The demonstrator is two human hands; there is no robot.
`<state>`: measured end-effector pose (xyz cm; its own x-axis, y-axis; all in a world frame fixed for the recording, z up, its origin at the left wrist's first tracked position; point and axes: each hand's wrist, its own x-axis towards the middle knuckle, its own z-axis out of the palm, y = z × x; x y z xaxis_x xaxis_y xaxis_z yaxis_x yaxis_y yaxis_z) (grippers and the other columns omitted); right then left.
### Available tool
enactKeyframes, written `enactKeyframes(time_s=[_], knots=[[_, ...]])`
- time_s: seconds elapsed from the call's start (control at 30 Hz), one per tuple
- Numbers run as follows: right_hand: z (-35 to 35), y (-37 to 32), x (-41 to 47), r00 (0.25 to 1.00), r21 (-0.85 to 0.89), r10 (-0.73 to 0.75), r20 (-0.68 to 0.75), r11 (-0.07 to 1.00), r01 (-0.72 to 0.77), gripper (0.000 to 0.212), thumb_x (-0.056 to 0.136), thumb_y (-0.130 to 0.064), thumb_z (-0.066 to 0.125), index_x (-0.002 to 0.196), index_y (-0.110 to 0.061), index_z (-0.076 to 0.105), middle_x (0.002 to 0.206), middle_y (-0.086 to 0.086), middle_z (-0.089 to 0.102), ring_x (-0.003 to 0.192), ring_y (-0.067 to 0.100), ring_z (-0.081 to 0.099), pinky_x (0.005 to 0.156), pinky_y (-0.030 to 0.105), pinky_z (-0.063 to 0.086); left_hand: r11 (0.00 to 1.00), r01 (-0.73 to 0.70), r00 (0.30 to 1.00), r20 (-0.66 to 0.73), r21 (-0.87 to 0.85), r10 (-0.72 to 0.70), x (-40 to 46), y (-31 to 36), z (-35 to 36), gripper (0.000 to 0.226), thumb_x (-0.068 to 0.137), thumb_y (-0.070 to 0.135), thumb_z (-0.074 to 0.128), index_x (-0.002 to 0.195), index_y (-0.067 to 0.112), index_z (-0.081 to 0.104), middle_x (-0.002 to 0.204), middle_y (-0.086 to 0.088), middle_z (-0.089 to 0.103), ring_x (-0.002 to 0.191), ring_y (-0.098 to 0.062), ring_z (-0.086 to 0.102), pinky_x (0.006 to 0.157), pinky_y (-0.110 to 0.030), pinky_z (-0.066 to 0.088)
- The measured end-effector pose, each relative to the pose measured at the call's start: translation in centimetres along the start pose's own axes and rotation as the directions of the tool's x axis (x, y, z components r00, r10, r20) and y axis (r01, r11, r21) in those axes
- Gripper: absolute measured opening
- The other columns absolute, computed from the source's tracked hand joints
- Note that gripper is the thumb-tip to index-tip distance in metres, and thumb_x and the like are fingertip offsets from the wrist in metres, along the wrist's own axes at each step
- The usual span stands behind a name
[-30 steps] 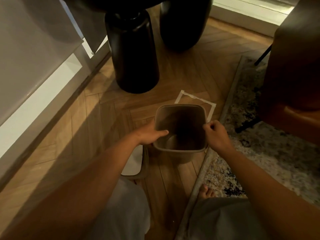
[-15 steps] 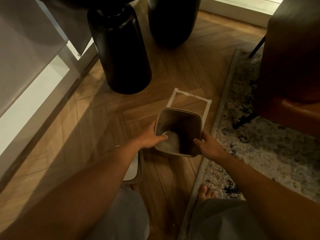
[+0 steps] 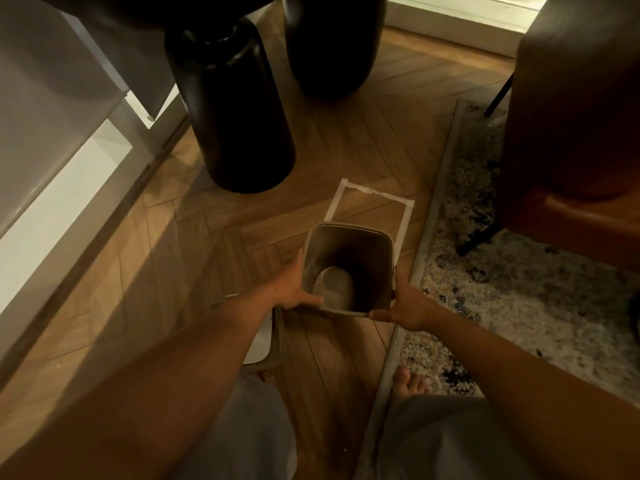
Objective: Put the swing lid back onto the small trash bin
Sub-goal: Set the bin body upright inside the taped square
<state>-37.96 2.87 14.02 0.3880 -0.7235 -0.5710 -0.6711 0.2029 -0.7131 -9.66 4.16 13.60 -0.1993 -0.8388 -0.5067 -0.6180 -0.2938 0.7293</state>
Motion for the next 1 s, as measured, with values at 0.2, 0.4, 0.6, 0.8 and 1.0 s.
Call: enactKeyframes(time_s=[0.2,0.4,0.6,0.8,1.0], knots=[[1.3,-0.6,-1.0,0.997,-0.132,-0.049,-0.058,0.990,0.041,0.115,0.075,-0.012,0.085,0.153,-0.016,0.000,0.143,0.015,0.040,0.125,0.036,0.052,0.088,0.031,0.045,0.999,-0.034,0.999,0.003,-0.002,0.034,-0.8,0.2,0.1,0.131,0.061,0.013,0.091,0.156,0.017,0.001,0.155,-0.011,0.030,0.142,-0.026,0.030,0.113,-0.035,0.028],[2.2,-0.8,-1.7,0.996,-0.119,0.090,-0.021,0.989,-0.092,0.111,0.084,-0.005,0.077,0.151,-0.017,-0.010,0.138,0.015,0.041,0.086,0.031,0.072,0.064,0.043,0.062,0.999,-0.042,0.999,0.016,0.020,0.042,-1.2,0.2,0.3,0.125,0.063,0.004,0.088,0.156,0.016,0.006,0.154,-0.012,0.032,0.142,-0.028,0.031,0.115,-0.042,0.028],[2.7,-1.4,-1.9,0.979,-0.281,0.198,0.053,0.944,-0.175,0.095,0.086,-0.014,0.075,0.149,-0.002,0.005,0.140,0.019,0.041,0.094,0.028,0.071,0.070,0.026,0.059,0.994,-0.048,0.997,0.068,0.101,0.041,-1.4,-0.2,0.3,0.123,0.062,0.011,0.090,0.155,0.018,0.009,0.152,-0.011,0.033,0.140,-0.028,0.033,0.114,-0.045,0.030],[2.4,-1.8,-1.4,0.927,-0.406,0.352,0.130,0.872,-0.274,0.083,0.087,-0.028,0.075,0.149,-0.003,0.027,0.128,0.016,0.055,0.069,0.013,0.064,0.041,0.012,0.044,0.996,-0.026,0.998,0.062,0.088,0.020,-1.4,-0.5,0.1,0.123,0.064,0.014,0.089,0.155,0.020,0.007,0.151,-0.010,0.037,0.139,-0.027,0.036,0.112,-0.042,0.032],[0.3,-4.6,-0.9,0.950,-0.612,0.310,0.038,0.758,-0.224,0.078,0.092,-0.048,0.061,0.153,-0.008,0.033,0.145,0.014,0.048,0.125,0.027,0.054,0.105,0.037,0.045,0.980,0.189,0.979,-0.069,-0.056,-0.192,-1.5,-0.9,-1.5,0.107,0.083,0.038,0.074,0.157,0.022,-0.002,0.155,-0.014,0.035,0.140,-0.032,0.038,0.107,-0.044,0.038]])
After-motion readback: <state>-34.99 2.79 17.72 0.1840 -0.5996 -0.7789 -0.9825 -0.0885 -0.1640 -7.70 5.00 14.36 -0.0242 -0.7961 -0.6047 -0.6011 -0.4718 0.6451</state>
